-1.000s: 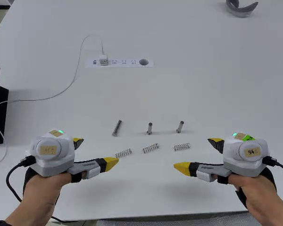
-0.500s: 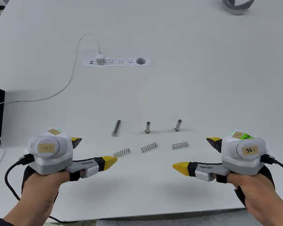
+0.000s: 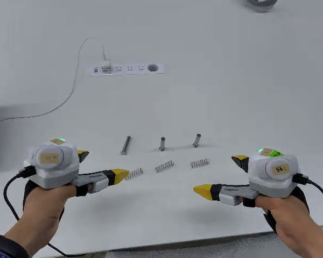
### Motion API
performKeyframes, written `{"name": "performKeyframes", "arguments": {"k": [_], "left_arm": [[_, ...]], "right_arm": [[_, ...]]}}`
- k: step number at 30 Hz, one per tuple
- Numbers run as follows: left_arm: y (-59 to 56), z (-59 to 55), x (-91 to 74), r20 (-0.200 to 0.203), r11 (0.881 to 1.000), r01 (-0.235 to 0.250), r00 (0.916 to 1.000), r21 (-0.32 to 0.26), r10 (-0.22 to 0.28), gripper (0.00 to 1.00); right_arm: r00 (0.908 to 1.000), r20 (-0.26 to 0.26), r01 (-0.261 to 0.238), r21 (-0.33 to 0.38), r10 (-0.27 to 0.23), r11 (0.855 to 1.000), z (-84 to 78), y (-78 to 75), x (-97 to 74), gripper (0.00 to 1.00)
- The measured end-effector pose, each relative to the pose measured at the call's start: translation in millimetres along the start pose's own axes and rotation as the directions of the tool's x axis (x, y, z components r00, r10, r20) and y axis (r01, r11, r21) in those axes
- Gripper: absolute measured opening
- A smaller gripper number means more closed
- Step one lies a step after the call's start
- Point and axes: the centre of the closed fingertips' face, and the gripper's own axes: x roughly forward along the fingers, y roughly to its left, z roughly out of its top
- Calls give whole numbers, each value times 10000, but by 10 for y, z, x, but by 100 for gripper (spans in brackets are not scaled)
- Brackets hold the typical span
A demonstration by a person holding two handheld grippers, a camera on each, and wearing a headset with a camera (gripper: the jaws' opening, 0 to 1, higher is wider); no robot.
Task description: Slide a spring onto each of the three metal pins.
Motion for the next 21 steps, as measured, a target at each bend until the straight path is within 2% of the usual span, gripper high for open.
{"name": "performKeyframes", "arguments": {"k": [3, 21], "left_arm": [[30, 10, 52, -33, 10000, 3, 10000, -67, -3, 80], [26, 112, 263, -170, 10000, 4, 9999, -96, -6, 78]], "right_arm": [[10000, -1, 20, 41, -20, 10000, -13, -9, -8, 91], [10000, -81, 56, 217, -54, 9997, -79, 9, -35, 90]]}}
